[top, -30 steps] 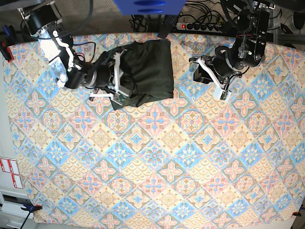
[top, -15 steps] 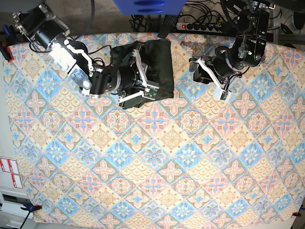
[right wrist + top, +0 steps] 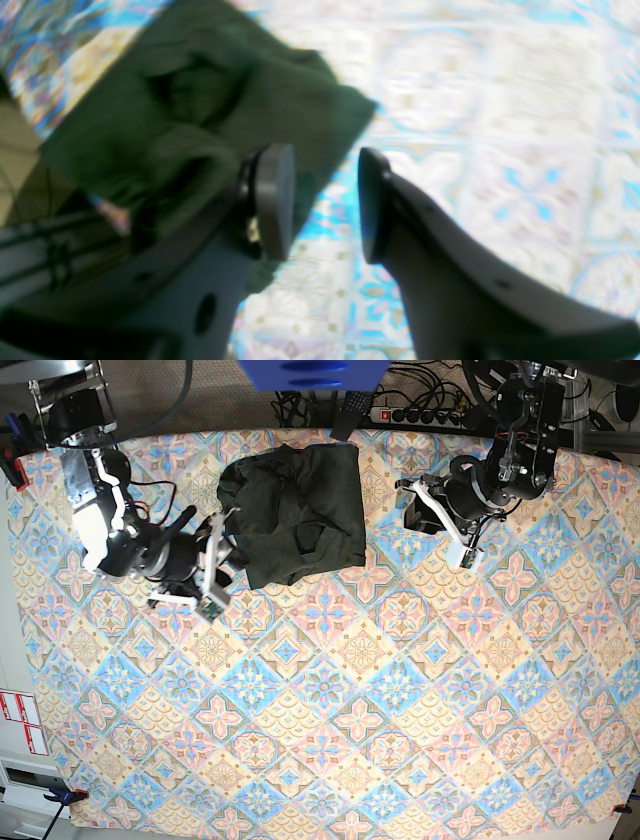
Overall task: Fold the T-shirt properly
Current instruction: 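Release the right gripper and move the left gripper to the other shirt end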
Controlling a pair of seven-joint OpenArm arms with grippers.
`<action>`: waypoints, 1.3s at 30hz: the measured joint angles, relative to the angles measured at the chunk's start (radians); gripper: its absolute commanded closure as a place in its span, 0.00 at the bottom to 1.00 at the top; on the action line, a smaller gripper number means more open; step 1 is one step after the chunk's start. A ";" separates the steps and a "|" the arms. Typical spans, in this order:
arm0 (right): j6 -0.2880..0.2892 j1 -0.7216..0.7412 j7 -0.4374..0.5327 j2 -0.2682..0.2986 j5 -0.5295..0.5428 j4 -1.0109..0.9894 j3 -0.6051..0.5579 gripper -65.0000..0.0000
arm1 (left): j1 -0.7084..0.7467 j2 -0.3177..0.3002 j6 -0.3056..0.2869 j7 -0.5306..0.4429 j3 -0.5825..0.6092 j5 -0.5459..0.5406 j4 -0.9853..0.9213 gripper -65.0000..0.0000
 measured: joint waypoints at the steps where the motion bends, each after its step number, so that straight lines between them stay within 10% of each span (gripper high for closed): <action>1: -0.002 0.000 0.006 0.000 -0.007 -0.018 0.002 0.74 | -0.001 0.000 0.000 0.000 0.000 -0.002 0.000 0.79; 28: -0.002 0.164 0.003 -0.003 -0.112 -0.050 -0.670 0.74 | -0.006 -0.001 0.000 -0.003 0.000 0.000 0.000 0.79; 39: -0.002 0.191 0.012 -0.002 -0.113 -0.088 -0.398 0.74 | -0.003 0.003 0.003 -0.005 -0.124 -0.001 0.000 0.80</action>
